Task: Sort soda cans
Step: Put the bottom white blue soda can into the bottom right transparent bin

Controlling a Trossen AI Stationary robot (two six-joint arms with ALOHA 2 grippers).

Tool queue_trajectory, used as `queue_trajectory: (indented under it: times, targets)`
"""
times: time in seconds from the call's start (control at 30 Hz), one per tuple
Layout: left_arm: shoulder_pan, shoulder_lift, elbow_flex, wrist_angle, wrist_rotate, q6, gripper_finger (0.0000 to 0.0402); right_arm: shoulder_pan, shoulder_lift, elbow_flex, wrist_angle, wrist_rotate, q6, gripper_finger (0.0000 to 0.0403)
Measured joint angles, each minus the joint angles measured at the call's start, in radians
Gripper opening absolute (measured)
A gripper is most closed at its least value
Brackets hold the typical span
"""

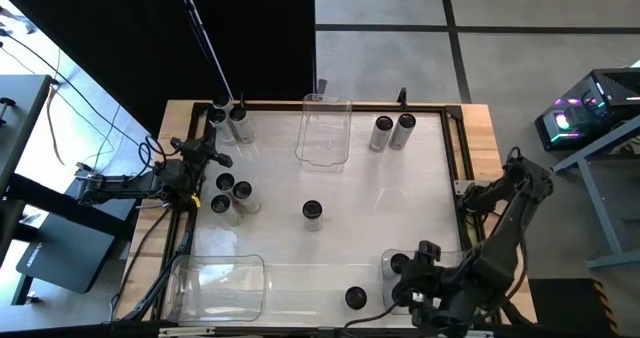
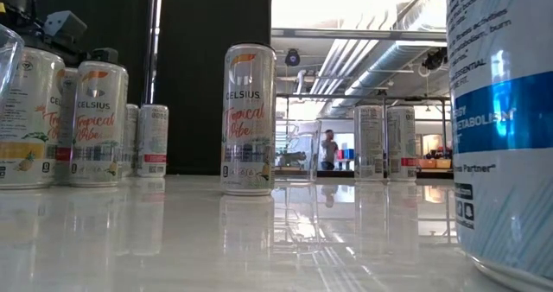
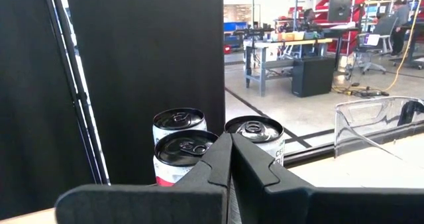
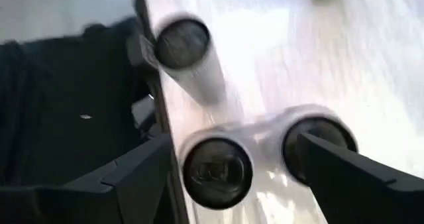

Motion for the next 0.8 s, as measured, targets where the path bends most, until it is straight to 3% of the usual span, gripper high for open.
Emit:
queue_trajectory:
  times: [0.23, 0.37, 0.57, 0.8]
  targets:
    - [0.0, 0.0, 0.0, 0.0, 0.0, 0.0, 0.0, 0.025, -0.003, 0.108, 0.043, 0.199, -0.241, 0.0321]
    - [0.0, 0.0, 0.0, 0.0, 0.0, 0.0, 0.0, 0.015, -0.003, 0.07, 0.226, 0.199, -0.464, 0.0321]
    - [0.0, 0.0, 0.0, 0.0, 0.0, 0.002, 0.0, -0.09, -0.002, -0.049, 0.478, 0.075, -0.72, 0.0318]
    - [0.0, 0.0, 0.0, 0.0, 0.0, 0.002, 0.0, -0.288, -0.01, -0.108, 0.374, -0.084, -0.786, 0.0318]
